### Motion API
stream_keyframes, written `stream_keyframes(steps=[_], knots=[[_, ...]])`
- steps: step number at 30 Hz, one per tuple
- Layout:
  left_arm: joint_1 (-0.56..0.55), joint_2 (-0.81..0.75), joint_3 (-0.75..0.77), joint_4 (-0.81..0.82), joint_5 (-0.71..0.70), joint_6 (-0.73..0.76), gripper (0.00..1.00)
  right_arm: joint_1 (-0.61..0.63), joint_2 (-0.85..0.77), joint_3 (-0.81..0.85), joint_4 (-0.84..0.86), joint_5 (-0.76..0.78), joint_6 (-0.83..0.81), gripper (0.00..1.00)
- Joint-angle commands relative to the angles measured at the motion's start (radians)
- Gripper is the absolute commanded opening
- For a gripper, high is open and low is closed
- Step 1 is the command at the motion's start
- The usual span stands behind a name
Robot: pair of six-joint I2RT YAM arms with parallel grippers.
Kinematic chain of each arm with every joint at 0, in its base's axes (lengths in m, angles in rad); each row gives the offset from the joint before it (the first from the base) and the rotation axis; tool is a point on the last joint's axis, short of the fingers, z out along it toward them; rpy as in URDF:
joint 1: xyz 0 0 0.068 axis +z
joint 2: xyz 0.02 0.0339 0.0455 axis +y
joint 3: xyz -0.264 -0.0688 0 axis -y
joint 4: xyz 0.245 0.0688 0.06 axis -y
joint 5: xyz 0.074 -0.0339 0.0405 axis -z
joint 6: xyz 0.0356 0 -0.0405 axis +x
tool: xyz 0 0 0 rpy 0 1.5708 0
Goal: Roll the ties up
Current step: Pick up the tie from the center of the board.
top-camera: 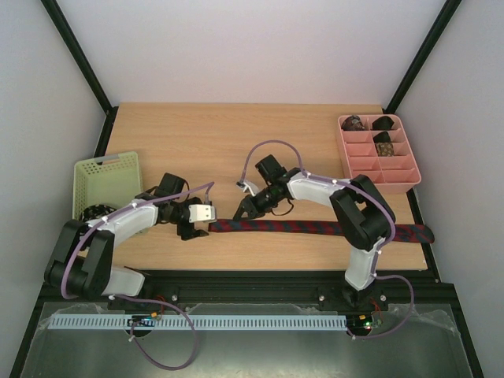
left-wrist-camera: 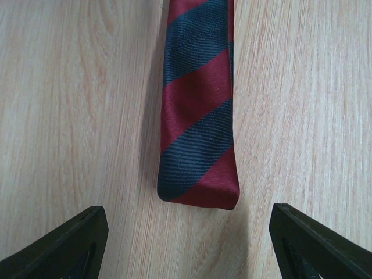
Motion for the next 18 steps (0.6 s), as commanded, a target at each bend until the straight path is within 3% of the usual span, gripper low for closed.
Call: stream_keyframes(steps=[1, 5, 9, 18], knots=[[-0.023, 0.027, -0.023, 0.038, -0.004, 0.019, 0.79, 0.006, 0.065, 0.001, -0.003, -0.024, 0.042, 0.09], [-0.047, 0.051, -0.029, 0.081, -0.01, 0.003, 0.77, 0.006, 0.109, 0.02, -0.017, 0.045, 0.034, 0.02], [-0.058, 0.08, -0.028, 0.102, -0.019, -0.012, 0.71, 0.006, 0.16, 0.028, -0.031, 0.071, 0.027, 0.01], [-0.073, 0.047, -0.022, 0.093, -0.017, -0.036, 0.44, 0.006, 0.232, 0.049, -0.053, 0.081, 0.013, 0.01]])
